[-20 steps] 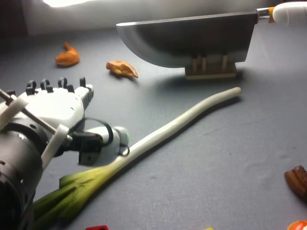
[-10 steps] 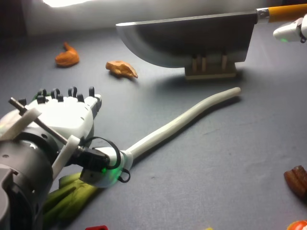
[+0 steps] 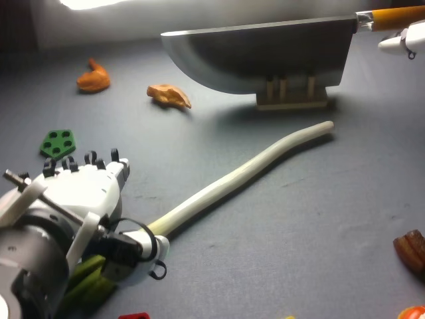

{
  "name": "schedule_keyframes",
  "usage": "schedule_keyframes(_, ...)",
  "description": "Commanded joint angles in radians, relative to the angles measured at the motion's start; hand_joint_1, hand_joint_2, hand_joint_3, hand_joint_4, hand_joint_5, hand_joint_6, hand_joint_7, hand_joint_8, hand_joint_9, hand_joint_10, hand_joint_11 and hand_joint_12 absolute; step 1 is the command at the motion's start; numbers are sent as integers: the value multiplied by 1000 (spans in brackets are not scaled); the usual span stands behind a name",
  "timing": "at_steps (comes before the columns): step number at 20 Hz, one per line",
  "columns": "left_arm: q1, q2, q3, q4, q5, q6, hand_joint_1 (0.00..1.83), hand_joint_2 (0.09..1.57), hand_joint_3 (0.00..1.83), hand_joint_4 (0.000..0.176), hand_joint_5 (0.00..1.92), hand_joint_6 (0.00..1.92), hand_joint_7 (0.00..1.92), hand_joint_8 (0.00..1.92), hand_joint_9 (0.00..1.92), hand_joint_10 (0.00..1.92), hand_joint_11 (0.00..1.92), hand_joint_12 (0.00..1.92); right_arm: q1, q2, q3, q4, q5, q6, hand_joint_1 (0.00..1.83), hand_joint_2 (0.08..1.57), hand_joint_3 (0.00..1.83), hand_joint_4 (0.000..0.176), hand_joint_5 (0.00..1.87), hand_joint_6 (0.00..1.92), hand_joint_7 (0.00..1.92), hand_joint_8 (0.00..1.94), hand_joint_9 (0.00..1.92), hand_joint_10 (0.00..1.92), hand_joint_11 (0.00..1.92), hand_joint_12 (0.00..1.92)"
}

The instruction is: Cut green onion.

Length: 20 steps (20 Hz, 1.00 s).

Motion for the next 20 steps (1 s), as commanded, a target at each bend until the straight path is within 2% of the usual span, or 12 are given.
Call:
schedule_keyframes(1, 1, -4, -5, 87, 35, -13, 571, 1232, 0, 25, 0, 0, 0, 0, 0, 0, 0, 0, 0, 0, 14, -5, 125, 10, 1061, 989, 0, 28, 0, 0, 0, 0, 0, 0, 0, 0)
schedule_keyframes(3, 17, -7, -9, 108, 35, -20, 625, 1237, 1, 21, 1, 0, 0, 0, 0, 0, 0, 0, -5, -25, 42, -8, 125, 43, 1074, 973, 0, 28, 0, 0, 0, 0, 0, 0, 0, 0)
schedule_keyframes(5, 42, -19, -8, 163, 35, -53, 577, 1249, 7, 32, 0, 0, 0, 0, 0, 0, 4, 2, -10, -58, 81, -10, 123, 70, 1061, 973, 0, 29, 0, 0, 0, 0, 0, 0, 0, 0)
schedule_keyframes(7, 72, -40, -11, 206, 64, -106, 549, 1264, 12, 34, 0, 0, 0, 0, 0, 0, 0, 0, -17, -88, 116, -47, 124, 92, 1071, 976, 0, 18, 0, 0, 0, 0, 0, 0, 0, 0)
schedule_keyframes(10, 125, -64, -19, 275, 85, -174, 497, 1285, 17, 26, 0, 0, 0, 0, 0, 0, 0, 0, -27, -123, 156, -77, 141, 106, 1079, 981, 0, 19, 0, 0, 0, 0, 0, 0, 0, 0)
schedule_keyframes(11, 144, -76, -25, 290, 97, -188, 498, 1291, 19, 27, 0, 0, 0, 0, 0, 0, 0, 0, -31, -135, 171, -81, 150, 106, 1066, 982, 0, 17, 0, 0, 0, 0, 0, 0, 0, 0)
schedule_keyframes(13, 176, -91, -32, 312, 114, -216, 531, 1283, 11, 44, 0, 0, 0, 0, 0, 0, 0, 0, -32, -151, 192, -82, 150, 106, 1097, 987, 0, 10, 0, 0, 0, 0, 0, 0, 0, 0)
schedule_keyframes(14, 194, -100, -35, 323, 125, -230, 527, 1286, 12, 42, 0, 0, 0, 0, 0, 0, 0, 0, -34, -159, 201, -82, 150, 106, 1107, 989, 1, 20, 0, 0, 0, 0, 0, 0, 0, 0)
schedule_keyframes(15, 208, -109, -37, 330, 136, -240, 553, 1290, 12, 33, 0, 0, 0, 0, 0, 0, 0, 0, -34, -164, 208, -82, 150, 106, 1087, 991, 2, 22, 0, 0, 0, 0, 0, 0, 0, 0)
schedule_keyframes(17, 246, -129, -38, 358, 161, -276, 505, 1302, 15, 32, 0, 0, 0, 0, 0, 0, 0, 0, -37, -180, 227, -82, 150, 106, 1079, 991, 2, 23, 0, 0, 0, 0, 0, 0, 0, 0)
schedule_keyframes(19, 271, -141, -38, 374, 166, -286, 505, 1310, 14, 19, 0, 0, 0, 0, 0, 0, 0, 0, -40, -198, 250, -82, 149, 106, 1079, 998, 5, 31, 0, 0, 0, 0, 0, 0, 0, 0)
schedule_keyframes(20, 282, -147, -38, 383, 170, -291, 502, 1308, 12, 19, 0, 0, 0, 0, 0, 0, 0, 0, -41, -203, 255, -82, 149, 106, 1070, 1004, 7, 23, 0, 0, 0, 0, 0, 0, 0, 0)
